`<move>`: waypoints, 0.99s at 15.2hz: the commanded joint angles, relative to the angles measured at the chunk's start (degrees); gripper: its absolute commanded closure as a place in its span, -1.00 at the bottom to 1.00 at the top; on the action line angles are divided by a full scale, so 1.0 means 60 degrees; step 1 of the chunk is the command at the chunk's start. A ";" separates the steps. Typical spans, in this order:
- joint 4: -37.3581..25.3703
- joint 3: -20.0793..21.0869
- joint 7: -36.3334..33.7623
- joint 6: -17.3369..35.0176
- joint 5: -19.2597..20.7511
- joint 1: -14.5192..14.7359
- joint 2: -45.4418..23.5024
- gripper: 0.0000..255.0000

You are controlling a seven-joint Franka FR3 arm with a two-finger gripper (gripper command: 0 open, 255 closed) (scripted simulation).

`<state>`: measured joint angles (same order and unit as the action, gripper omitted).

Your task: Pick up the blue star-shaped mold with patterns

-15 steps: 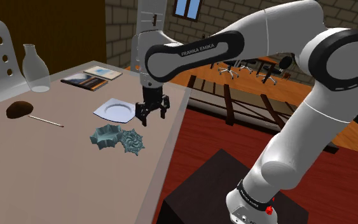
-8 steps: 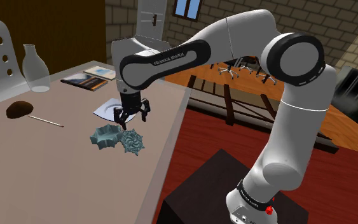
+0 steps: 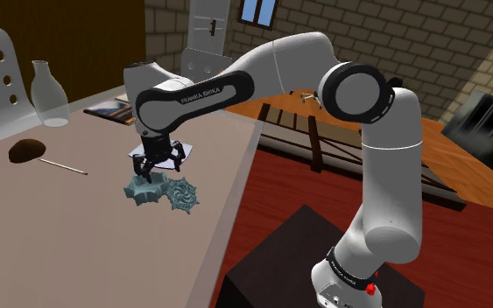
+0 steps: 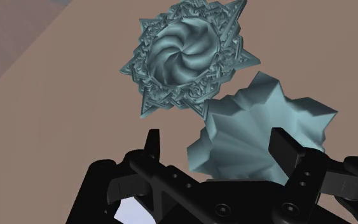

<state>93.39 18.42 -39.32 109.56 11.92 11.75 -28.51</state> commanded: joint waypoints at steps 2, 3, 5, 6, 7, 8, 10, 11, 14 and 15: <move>0.0124 -0.0036 -0.0065 0.0302 0.0075 0.0026 -0.0183 -1.00; 0.0165 -0.0048 -0.0082 0.0400 0.0098 0.0032 -0.0244 -1.00; 0.0227 -0.0067 -0.0109 0.0554 0.0134 0.0041 -0.0341 -1.00; 0.0225 -0.0068 -0.0109 0.0553 0.0135 0.0042 -0.0342 -1.00; 0.0208 -0.0070 -0.0112 0.0557 0.0140 0.0047 -0.0364 1.00; 0.0213 -0.0068 -0.0120 0.0561 0.0140 0.0052 -0.0363 1.00; 0.0210 -0.0069 -0.0120 0.0559 0.0140 0.0052 -0.0365 1.00; 0.0210 -0.0069 -0.0120 0.0560 0.0141 0.0052 -0.0366 1.00; 0.0214 -0.0068 -0.0121 0.0561 0.0140 0.0052 -0.0362 1.00; 0.0217 -0.0068 -0.0121 0.0562 0.0139 0.0052 -0.0360 1.00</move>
<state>94.67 18.00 -40.05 112.93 12.77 12.06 -30.65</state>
